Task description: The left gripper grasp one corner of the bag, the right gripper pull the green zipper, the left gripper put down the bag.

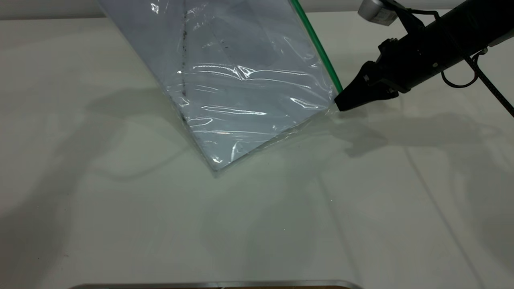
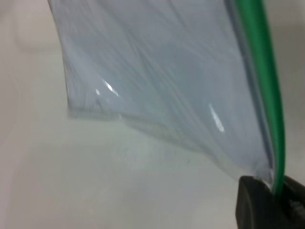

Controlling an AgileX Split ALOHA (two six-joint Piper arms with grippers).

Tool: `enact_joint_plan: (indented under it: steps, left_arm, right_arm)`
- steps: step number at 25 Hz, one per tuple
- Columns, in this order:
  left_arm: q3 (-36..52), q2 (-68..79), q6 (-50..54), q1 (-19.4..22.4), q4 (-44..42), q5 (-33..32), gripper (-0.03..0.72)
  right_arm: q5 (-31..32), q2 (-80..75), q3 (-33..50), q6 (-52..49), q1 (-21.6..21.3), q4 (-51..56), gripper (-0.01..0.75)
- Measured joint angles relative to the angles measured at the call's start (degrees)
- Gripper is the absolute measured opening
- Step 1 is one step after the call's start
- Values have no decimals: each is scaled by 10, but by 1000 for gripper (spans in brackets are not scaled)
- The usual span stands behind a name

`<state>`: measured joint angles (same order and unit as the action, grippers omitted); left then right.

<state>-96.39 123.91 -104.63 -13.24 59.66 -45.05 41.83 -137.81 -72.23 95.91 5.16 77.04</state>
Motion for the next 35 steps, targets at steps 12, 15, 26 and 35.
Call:
enact_joint_plan:
  steps: [12, 15, 26, 35]
  left_arm:
    - [-1, 72, 75, 1, 14, -3, 51]
    - [-2, 95, 121, -1, 24, 12, 53]
    - [-4, 141, 233, -23, 31, 51, 279]
    - [-4, 5, 387, 33, -57, -7, 507]
  right_arm:
    - [-19, 109, 2, 79, 0, 73, 327]
    - [6, 163, 5, 68, 0, 76, 331]
    - [167, 382, 6, -150, 0, -73, 331]
    - [215, 643, 6, -364, 0, -266, 331]
